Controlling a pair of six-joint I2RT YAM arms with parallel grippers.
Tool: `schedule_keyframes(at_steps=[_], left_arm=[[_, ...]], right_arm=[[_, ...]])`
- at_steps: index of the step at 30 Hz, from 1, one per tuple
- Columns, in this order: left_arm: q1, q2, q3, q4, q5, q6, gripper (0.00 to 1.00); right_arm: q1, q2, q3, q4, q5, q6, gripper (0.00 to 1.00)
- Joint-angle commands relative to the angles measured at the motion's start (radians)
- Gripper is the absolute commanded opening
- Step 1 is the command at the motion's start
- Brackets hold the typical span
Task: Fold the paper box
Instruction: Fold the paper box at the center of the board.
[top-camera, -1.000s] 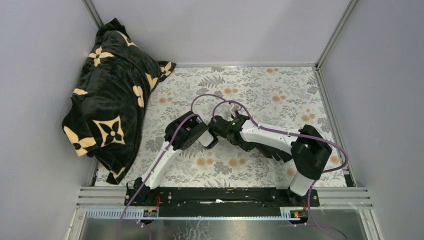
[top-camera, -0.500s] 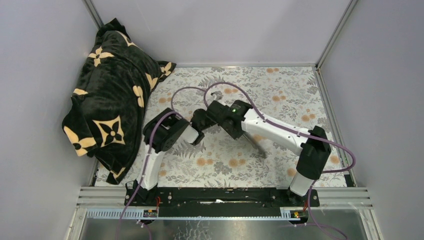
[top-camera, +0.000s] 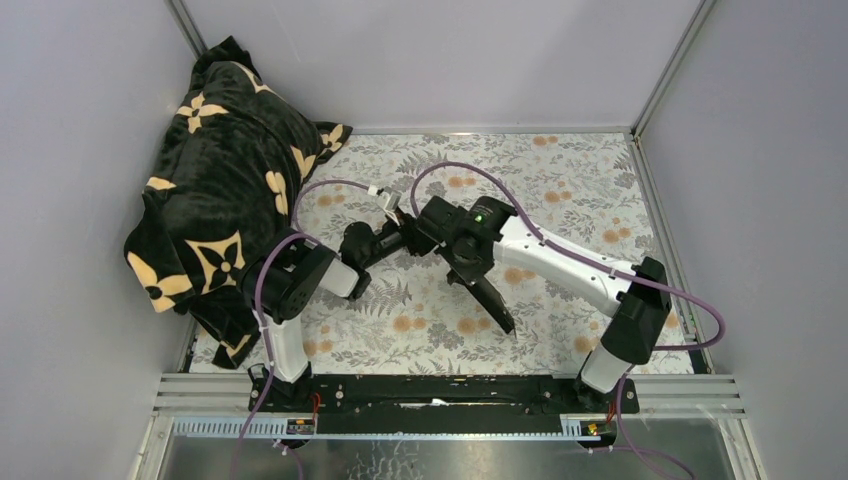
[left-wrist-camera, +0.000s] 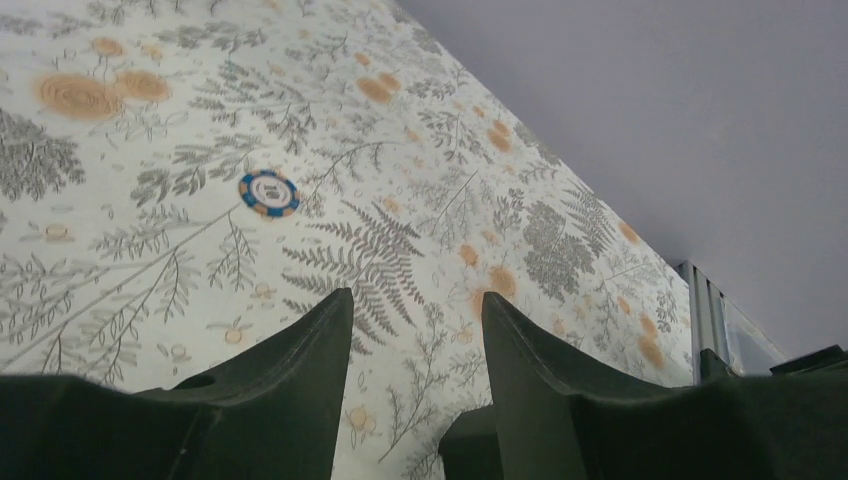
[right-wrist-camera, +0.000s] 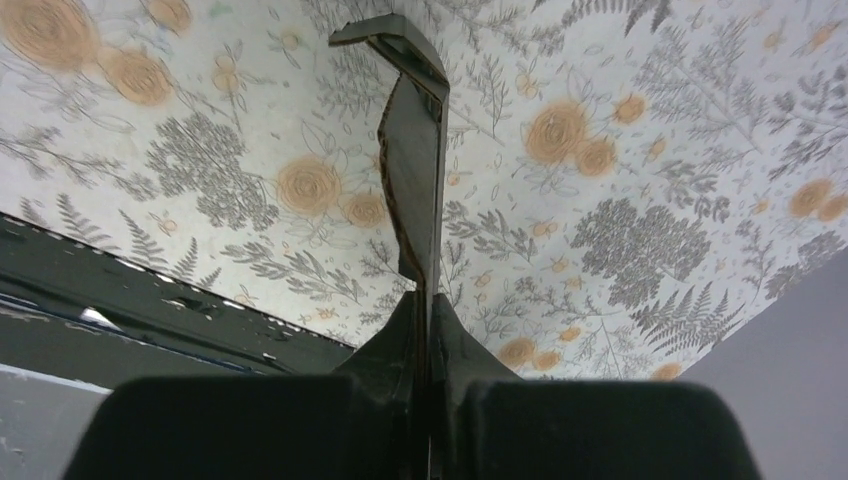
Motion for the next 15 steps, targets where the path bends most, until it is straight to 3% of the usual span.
schedule_keyframes(at_steps=[1,7,15], left_arm=[[-0.002,-0.007,-0.038,0.029,0.004,0.030,0.57],[-0.009,0.044,-0.063,0.081,0.012,0.006,0.57],[-0.050,0.068,-0.035,0.029,-0.002,0.038,0.57]], right_arm=[[-0.004,-0.072,-0.121,0.080,-0.020,0.002,0.00],[-0.007,-0.084,-0.249,0.157,0.026,0.005,0.00],[-0.007,-0.095,-0.303,0.181,0.109,0.009,0.00]])
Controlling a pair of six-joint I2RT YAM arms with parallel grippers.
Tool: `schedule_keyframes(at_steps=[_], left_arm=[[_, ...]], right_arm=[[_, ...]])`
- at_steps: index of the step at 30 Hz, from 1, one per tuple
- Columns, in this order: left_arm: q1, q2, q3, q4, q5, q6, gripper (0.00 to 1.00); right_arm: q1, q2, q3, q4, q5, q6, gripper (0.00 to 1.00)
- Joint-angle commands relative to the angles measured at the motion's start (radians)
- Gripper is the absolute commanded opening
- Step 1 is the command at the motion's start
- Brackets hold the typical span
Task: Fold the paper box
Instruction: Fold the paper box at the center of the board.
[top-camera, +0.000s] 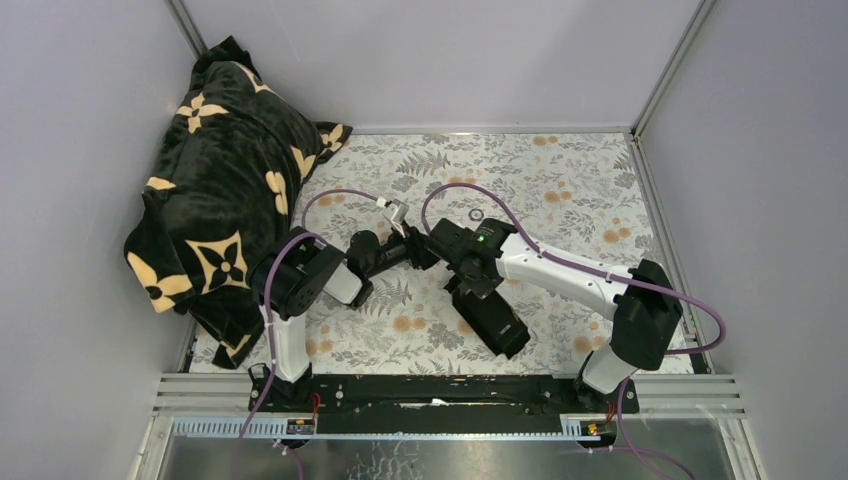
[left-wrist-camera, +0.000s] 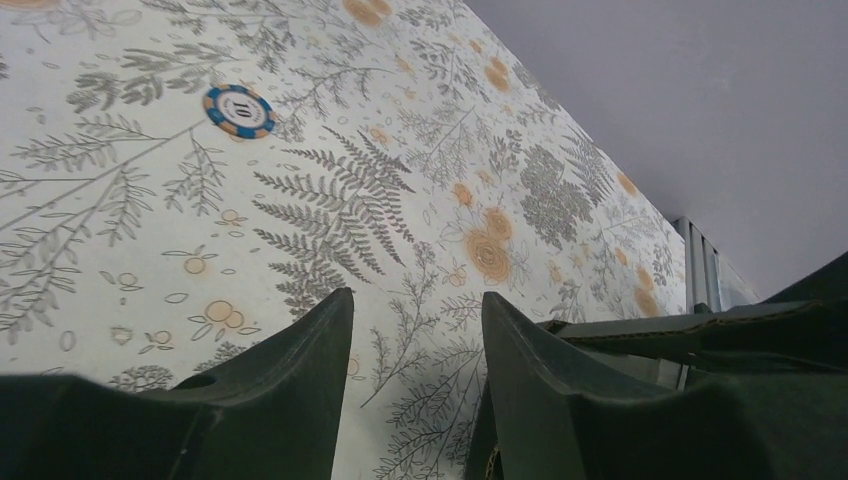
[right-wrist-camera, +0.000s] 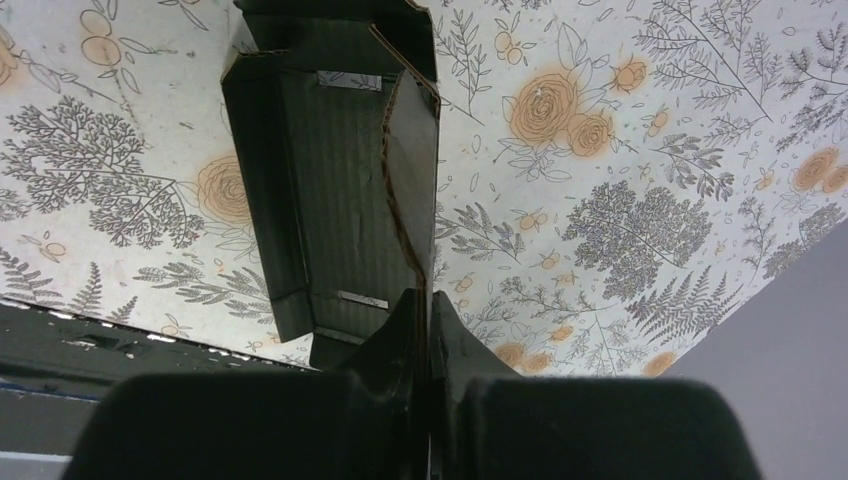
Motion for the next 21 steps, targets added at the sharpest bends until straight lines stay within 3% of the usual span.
schedule_keyframes(at_steps=[1,16,21], left_arm=[[-0.031,0.033,0.026,0.022,-0.004,0.036,0.57],[-0.074,0.109,0.050,-0.046,-0.023,0.088,0.56],[-0.062,0.167,0.055,0.037,0.031,0.041,0.56]], right_arm=[[-0.002,-0.032,-0.013,0.031,0.052,0.006,0.00],[-0.002,-0.036,-0.010,0.033,0.104,0.005,0.00],[-0.002,-0.041,-0.009,0.036,0.104,0.004,0.00]])
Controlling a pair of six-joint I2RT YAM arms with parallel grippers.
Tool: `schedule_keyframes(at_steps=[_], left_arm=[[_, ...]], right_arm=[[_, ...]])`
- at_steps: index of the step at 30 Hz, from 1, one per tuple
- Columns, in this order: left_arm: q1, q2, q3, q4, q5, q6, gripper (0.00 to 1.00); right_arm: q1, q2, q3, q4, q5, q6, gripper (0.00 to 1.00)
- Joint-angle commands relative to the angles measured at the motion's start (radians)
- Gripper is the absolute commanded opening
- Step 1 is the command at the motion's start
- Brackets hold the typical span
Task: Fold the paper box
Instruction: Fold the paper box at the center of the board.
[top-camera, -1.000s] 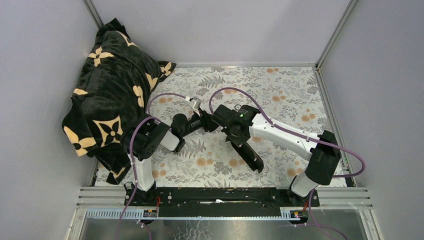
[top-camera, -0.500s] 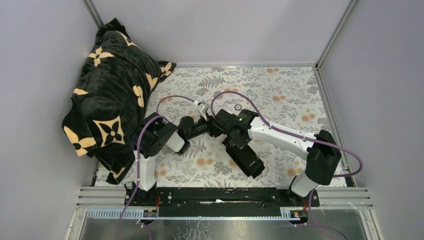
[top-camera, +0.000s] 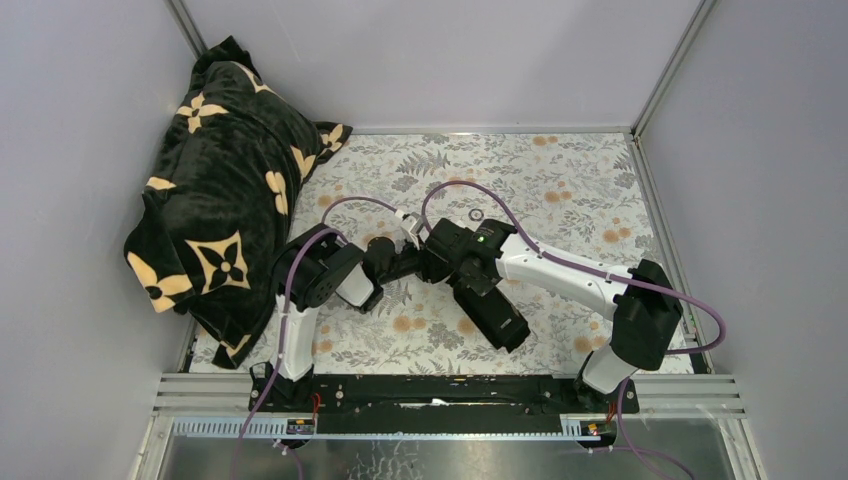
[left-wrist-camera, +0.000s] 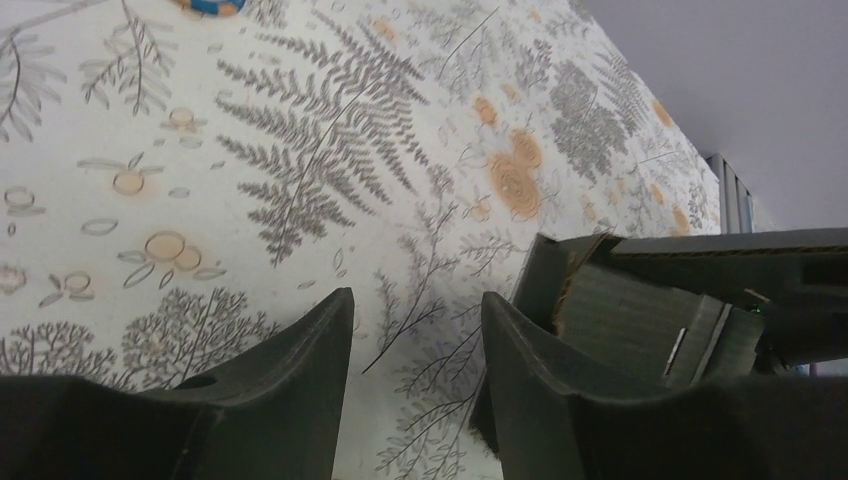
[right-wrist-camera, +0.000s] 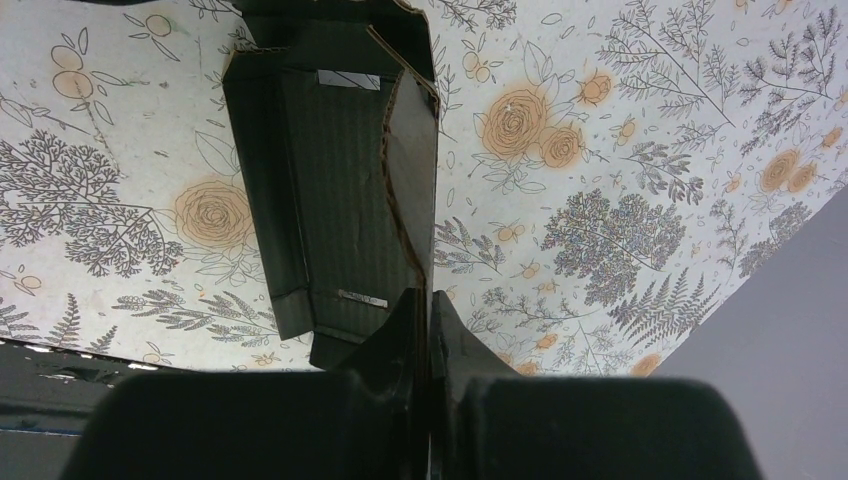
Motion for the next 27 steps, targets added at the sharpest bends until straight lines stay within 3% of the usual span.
schedule_keyframes(at_steps=[1,14,27], left_arm=[[0.012,0.059,0.012,0.108,0.050,-0.015,0.56],[0.009,0.065,-0.007,0.218,0.159,-0.102,0.56],[-0.040,0.055,-0.030,0.243,0.167,-0.119,0.56]], right_arm=[[-0.003,-0.041,0.003,0.005,0.037,0.003,0.00],[0.000,-0.044,-0.015,0.027,0.042,0.009,0.00],[0.009,-0.036,-0.017,0.040,0.070,0.023,0.00]])
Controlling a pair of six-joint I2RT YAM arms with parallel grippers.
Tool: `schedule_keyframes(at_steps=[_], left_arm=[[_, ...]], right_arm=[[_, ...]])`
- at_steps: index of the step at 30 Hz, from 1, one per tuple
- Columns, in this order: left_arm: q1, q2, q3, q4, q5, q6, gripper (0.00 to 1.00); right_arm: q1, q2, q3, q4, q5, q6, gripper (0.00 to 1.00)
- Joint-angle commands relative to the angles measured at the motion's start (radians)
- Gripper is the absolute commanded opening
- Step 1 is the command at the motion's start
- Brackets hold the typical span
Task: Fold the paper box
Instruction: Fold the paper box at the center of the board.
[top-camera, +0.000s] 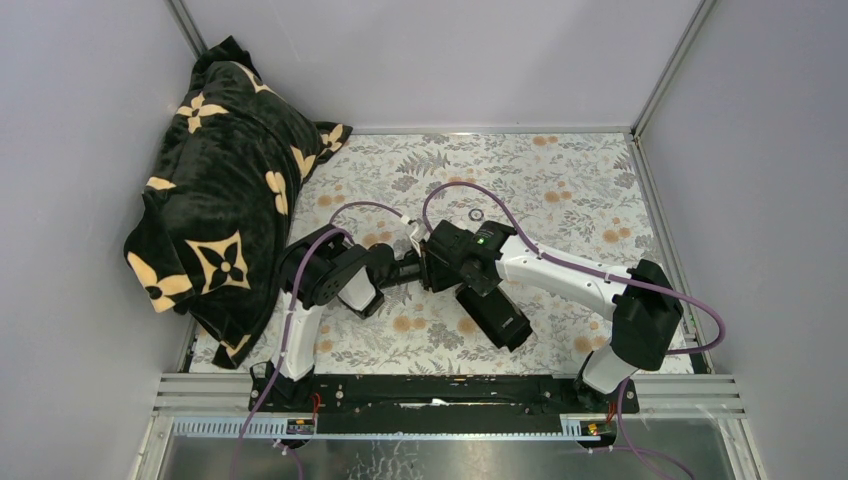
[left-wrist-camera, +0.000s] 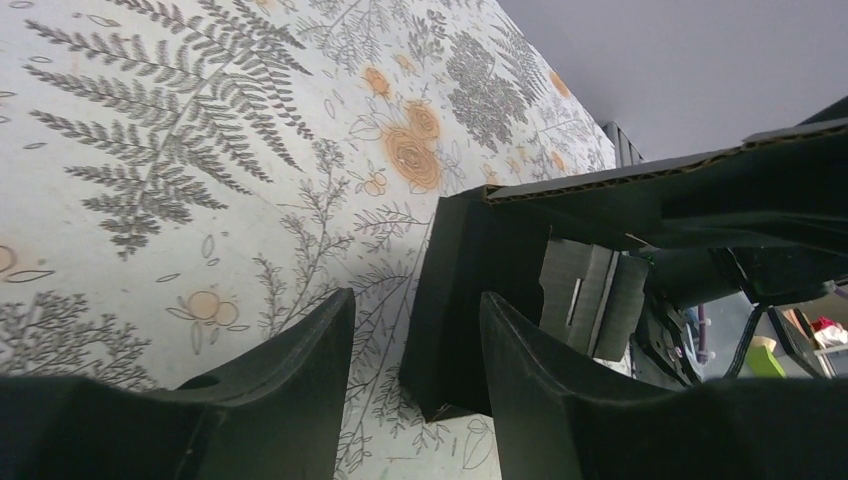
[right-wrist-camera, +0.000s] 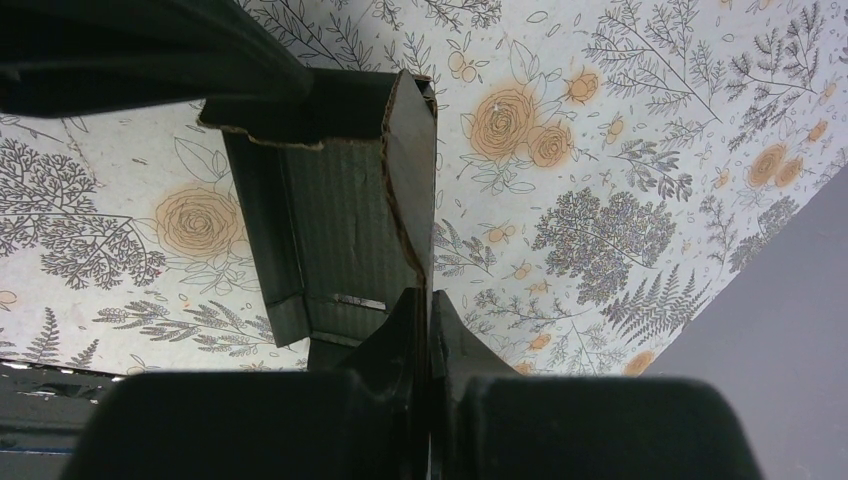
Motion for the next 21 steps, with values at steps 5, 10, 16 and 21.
schedule_keyframes(at_steps=[5,10,16,21], left_arm=[[-0.024,-0.016,-0.013,0.084,0.018,0.000,0.56],[-0.024,-0.023,-0.016,0.081,0.022,0.002,0.56],[-0.023,-0.014,-0.009,0.084,0.032,0.000,0.56],[-0.024,0.025,0.031,0.102,0.073,-0.016,0.57]], right_arm=[[0.008,-0.030,0.003,0.028,0.040,0.019,0.00],[0.008,-0.023,0.008,0.028,0.040,0.020,0.00],[0.009,-0.015,0.014,0.029,0.033,0.018,0.00],[0.009,-0.010,0.015,0.029,0.031,0.017,0.00]])
